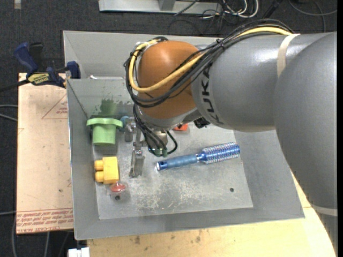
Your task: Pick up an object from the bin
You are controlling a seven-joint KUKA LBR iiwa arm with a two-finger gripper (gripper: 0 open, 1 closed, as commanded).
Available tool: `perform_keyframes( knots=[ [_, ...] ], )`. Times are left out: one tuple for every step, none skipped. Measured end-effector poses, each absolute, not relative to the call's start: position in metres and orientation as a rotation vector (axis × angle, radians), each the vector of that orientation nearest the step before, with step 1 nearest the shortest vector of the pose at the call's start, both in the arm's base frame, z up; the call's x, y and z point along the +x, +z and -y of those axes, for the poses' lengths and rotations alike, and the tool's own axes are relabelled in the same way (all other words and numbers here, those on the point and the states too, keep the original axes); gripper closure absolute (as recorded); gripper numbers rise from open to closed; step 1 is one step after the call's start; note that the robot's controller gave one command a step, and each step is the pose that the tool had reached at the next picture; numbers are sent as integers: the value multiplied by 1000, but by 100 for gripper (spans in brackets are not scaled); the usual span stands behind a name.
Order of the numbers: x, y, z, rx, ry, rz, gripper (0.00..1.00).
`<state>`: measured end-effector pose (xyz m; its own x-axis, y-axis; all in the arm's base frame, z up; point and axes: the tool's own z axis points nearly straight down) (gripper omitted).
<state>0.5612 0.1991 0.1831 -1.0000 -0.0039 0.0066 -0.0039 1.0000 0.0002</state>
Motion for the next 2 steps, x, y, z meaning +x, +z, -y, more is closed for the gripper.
perform_keyframes(
  knots=[
    [563,88,-236,-736,0,3050,0],
    [518,68,-220,-760,4,3044,0]
  ],
)
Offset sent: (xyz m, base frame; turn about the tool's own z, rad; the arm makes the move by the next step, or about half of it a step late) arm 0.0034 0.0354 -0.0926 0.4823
